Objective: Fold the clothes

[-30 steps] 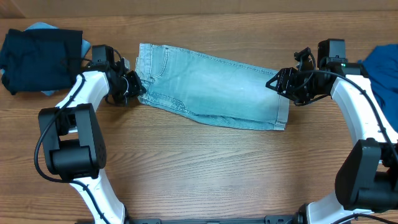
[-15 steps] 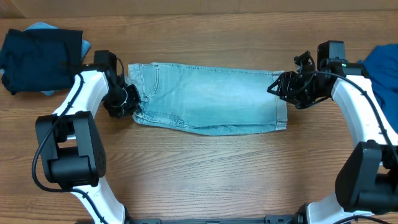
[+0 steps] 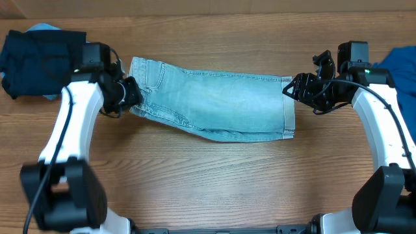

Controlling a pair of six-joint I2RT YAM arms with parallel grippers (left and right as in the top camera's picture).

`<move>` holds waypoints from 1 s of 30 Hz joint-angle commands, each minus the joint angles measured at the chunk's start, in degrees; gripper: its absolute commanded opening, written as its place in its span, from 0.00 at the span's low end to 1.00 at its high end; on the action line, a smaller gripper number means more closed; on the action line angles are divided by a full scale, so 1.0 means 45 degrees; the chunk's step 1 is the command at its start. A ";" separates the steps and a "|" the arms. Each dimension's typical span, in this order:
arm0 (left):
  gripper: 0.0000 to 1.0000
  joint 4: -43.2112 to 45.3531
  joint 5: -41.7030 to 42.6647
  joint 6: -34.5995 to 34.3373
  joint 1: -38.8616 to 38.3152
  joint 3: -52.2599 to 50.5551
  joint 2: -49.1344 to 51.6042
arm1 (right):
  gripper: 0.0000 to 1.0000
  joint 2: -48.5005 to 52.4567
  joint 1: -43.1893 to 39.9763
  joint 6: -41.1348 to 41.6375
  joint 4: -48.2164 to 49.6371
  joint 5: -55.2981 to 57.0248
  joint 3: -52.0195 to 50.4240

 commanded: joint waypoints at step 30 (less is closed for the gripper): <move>0.49 -0.1627 -0.0306 0.0850 -0.0539 0.0607 -0.6266 | 0.93 -0.0219 -0.2856 0.2467 0.3021 -0.2176 -0.6207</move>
